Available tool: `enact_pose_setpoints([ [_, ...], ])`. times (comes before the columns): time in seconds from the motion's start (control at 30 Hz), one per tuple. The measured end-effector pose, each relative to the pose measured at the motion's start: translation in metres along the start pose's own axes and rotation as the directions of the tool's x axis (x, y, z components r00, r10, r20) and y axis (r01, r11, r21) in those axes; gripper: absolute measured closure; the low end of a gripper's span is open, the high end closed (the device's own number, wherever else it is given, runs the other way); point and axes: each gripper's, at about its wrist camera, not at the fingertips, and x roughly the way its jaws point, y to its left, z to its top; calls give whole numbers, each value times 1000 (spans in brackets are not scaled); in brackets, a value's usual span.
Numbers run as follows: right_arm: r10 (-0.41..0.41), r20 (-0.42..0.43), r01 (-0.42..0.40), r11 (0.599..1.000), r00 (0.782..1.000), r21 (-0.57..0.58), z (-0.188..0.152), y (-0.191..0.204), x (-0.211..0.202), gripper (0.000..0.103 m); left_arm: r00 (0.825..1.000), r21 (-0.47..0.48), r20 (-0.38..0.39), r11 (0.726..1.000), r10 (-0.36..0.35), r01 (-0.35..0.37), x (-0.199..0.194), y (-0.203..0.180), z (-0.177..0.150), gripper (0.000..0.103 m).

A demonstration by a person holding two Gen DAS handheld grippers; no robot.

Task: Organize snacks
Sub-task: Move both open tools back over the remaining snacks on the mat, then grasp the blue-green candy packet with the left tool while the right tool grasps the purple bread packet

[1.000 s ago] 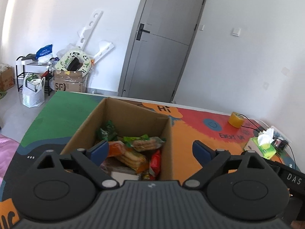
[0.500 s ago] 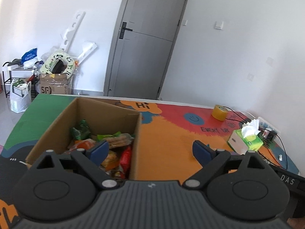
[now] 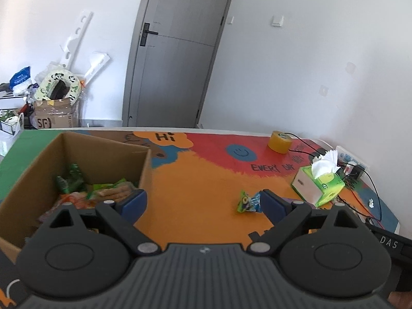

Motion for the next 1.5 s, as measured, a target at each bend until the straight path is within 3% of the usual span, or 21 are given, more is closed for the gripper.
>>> enact_pose_setpoints([
  [0.43,-44,-24,46,997,999,60,9,-34,30,6,1000,27,-26,1000,-5,6,44,-23,5,9],
  [0.6,-19,-61,24,995,998,93,10,-43,51,24,999,34,-48,999,1,1,66,-29,4,9],
  [0.73,-11,-89,21,994,996,110,10,-46,69,25,997,37,-73,999,10,-7,85,-31,2,9],
  [0.93,-29,-126,48,988,992,149,13,-58,101,24,995,40,-100,999,19,-16,110,-33,1,9],
  [1.03,-50,-135,73,983,990,169,14,-61,111,18,993,39,-113,999,26,-21,122,-34,1,9],
  [1.3,-173,-144,197,965,974,172,18,-61,133,6,989,46,-144,999,17,-11,148,-43,-3,9],
  [1.5,-238,-164,262,954,957,144,18,-60,151,4,988,52,-155,999,4,5,161,-49,-7,9],
])
